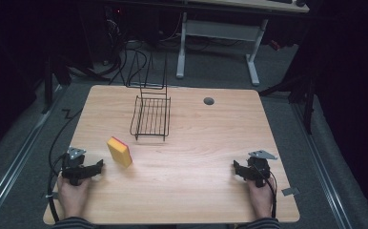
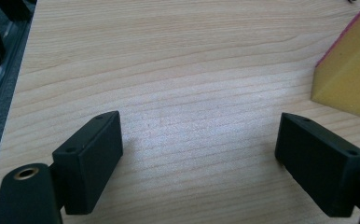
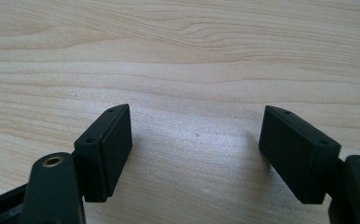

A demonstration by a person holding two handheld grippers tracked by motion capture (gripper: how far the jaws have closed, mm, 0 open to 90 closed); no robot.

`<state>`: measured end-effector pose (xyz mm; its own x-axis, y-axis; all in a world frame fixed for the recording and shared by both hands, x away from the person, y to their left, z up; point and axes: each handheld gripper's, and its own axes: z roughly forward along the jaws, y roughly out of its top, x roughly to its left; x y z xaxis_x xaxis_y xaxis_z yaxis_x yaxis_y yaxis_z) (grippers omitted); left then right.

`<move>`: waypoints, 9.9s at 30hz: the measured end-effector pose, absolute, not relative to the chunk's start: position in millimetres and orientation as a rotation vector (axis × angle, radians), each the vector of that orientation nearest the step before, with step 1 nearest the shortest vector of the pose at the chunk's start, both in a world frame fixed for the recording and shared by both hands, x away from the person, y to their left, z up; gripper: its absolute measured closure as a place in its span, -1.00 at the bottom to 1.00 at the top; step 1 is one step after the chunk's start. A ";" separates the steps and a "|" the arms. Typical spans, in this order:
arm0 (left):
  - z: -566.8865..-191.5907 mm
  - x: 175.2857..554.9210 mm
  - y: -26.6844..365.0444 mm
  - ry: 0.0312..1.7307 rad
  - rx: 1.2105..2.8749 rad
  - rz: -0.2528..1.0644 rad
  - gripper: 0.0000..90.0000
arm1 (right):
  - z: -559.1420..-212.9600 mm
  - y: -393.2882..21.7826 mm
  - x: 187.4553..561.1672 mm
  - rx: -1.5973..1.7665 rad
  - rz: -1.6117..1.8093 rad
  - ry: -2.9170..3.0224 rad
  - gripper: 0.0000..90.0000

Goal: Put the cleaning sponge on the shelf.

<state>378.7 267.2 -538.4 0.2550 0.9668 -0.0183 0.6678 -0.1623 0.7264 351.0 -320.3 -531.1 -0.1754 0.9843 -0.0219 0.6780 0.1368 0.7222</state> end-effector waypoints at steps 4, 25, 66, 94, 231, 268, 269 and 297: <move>-538.5 378.6 267.0 1.479 1.907 0.618 -0.65 | -531.1 -320.4 351.0 1.591 0.799 1.918 -0.43; -538.3 380.0 266.0 1.485 1.908 0.616 -0.67 | -531.1 -320.0 351.1 1.594 0.797 1.914 -0.43; -514.4 355.6 250.7 1.351 1.972 0.585 -0.95 | -531.1 -320.0 351.0 1.594 0.797 1.915 -0.43; -485.3 356.0 208.8 1.170 1.993 0.544 -1.00 | -531.0 -319.9 351.0 1.593 0.797 1.915 -0.43; -416.2 411.3 156.0 0.975 2.054 0.446 -0.45 | -531.0 -319.1 350.4 1.597 0.800 1.920 -0.45; -416.6 468.0 109.1 1.008 2.109 0.514 -0.46 | -531.0 -319.4 350.7 1.593 0.801 1.923 -0.46; -416.6 469.8 108.1 1.010 2.112 0.518 -0.46 | -531.1 -319.5 350.8 1.589 0.801 1.924 -0.46; -451.4 515.5 75.2 1.159 2.119 0.536 -0.47 | -531.2 -319.8 350.8 1.581 0.801 1.929 -0.46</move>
